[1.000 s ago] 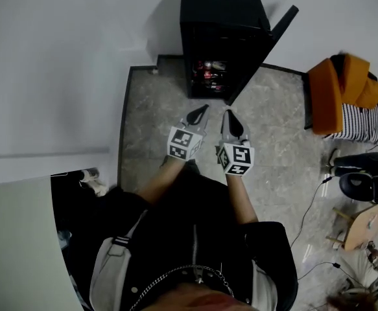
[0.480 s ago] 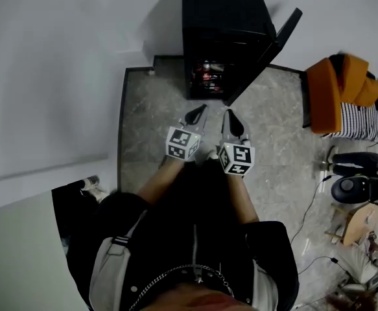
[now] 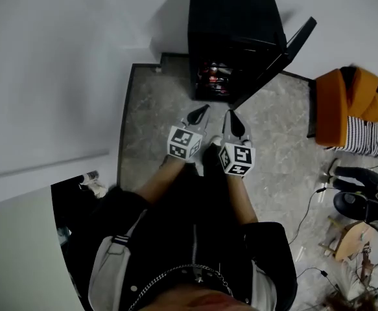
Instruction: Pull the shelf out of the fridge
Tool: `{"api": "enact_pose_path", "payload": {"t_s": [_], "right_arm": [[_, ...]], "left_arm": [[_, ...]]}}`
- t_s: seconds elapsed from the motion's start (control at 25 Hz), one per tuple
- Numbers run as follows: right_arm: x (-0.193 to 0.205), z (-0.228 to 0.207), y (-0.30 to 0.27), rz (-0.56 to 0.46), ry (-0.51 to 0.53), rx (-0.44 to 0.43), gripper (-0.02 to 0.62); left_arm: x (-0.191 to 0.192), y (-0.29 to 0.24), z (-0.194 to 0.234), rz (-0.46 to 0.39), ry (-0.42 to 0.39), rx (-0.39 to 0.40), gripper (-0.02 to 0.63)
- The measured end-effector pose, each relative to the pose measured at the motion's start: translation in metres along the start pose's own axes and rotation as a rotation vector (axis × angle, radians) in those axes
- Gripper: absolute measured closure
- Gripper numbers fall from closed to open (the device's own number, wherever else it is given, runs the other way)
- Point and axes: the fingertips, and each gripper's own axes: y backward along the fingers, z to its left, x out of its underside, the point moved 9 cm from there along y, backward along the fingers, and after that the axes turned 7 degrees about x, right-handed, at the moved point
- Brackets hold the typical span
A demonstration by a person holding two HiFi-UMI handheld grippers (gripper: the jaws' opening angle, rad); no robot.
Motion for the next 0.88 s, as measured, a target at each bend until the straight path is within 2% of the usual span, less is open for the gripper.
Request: {"api": "enact_pose_path", "payload": {"t_s": [0.36,0.56,0.88], "right_arm": [[-0.026,-0.048,-0.067,0.005,0.034,-0.098,0.594],[-0.037,-0.070,-0.095,0.002,0.040,-0.162,0.594],[-0.044,-0.085,-0.119,0.030,0.047,-0.219,0.594]], "left_arm": [[-0.017,-0.064,0.024,0.001,0.004,-0.094,0.603],[-0.020,-0.093,0.032,-0.013,0.039,-0.145,0.603],[-0.010,-0.122,0.048,-0.093,0.246,-0.194,0.601]]}}
